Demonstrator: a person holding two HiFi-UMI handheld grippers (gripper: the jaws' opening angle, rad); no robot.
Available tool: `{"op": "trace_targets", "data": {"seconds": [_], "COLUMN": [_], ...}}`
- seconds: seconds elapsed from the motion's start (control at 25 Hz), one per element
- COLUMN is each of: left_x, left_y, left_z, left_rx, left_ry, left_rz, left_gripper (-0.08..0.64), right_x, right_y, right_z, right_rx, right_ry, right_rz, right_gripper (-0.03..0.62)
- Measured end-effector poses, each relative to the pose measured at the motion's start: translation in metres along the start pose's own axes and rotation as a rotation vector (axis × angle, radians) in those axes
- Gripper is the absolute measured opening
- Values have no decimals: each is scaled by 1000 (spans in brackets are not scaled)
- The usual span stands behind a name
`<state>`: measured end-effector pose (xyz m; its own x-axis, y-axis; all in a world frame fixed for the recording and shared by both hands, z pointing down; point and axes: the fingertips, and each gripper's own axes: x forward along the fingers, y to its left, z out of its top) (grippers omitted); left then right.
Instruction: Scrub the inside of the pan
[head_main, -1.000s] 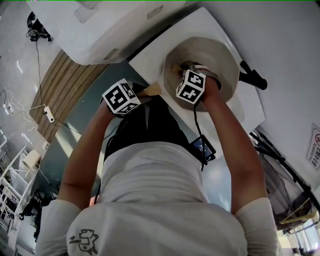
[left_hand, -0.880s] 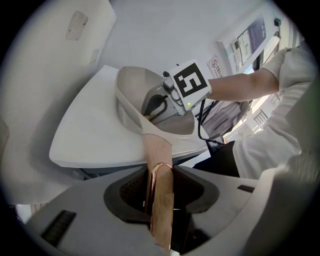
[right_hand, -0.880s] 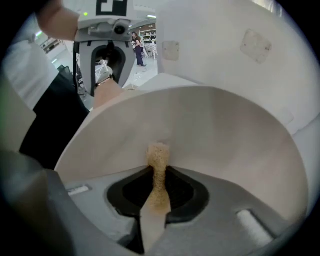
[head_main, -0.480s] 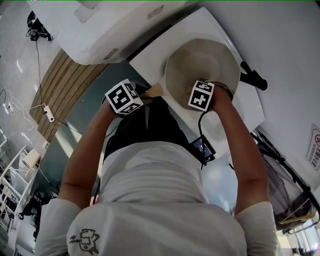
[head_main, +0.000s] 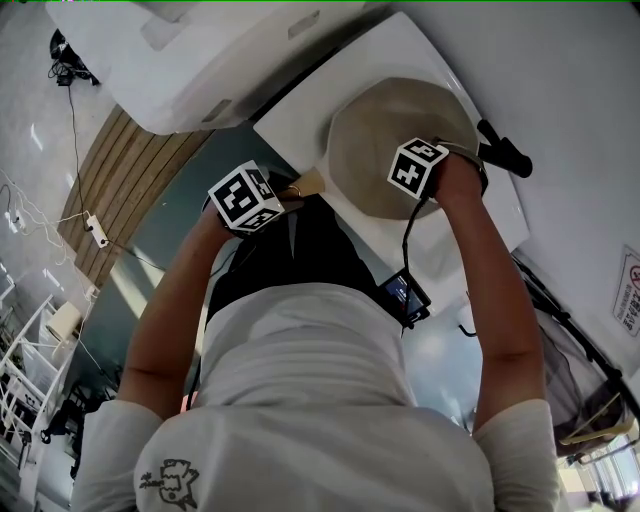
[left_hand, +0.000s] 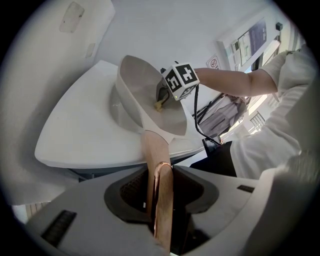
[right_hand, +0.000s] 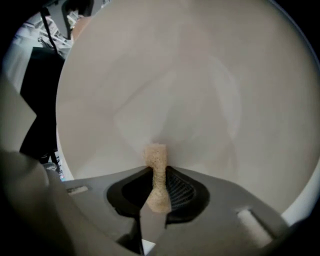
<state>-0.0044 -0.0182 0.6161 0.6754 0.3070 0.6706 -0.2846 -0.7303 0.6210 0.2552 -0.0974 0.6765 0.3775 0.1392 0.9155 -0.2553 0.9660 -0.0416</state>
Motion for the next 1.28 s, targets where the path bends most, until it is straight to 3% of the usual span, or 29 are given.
{"op": "trace_targets", "data": {"seconds": [0.24, 0.6, 0.76, 0.96, 1.28], "left_x": [1, -2, -2, -3, -3], "left_y": [0, 1, 1, 1, 0], "left_z": [0, -1, -2, -2, -2], "left_rx": [0, -22, -26, -31, -32], "left_ry": [5, -20, -19, -19, -15], "left_rz": [-9, -7, -16, -20, -31], "left_gripper": [146, 146, 147, 147, 147], "right_x": [-20, -54, -64, -67, -50], "right_y": [-58, -74, -55, -15, 45], "right_z": [12, 70, 100, 127, 120], "right_rx": [85, 75, 47, -3, -60], "right_ry": [-61, -362, -479, -557, -553], "right_rz": [-224, -342, -313, -216, -35], "right_gripper": [74, 72, 72, 72, 74]}}
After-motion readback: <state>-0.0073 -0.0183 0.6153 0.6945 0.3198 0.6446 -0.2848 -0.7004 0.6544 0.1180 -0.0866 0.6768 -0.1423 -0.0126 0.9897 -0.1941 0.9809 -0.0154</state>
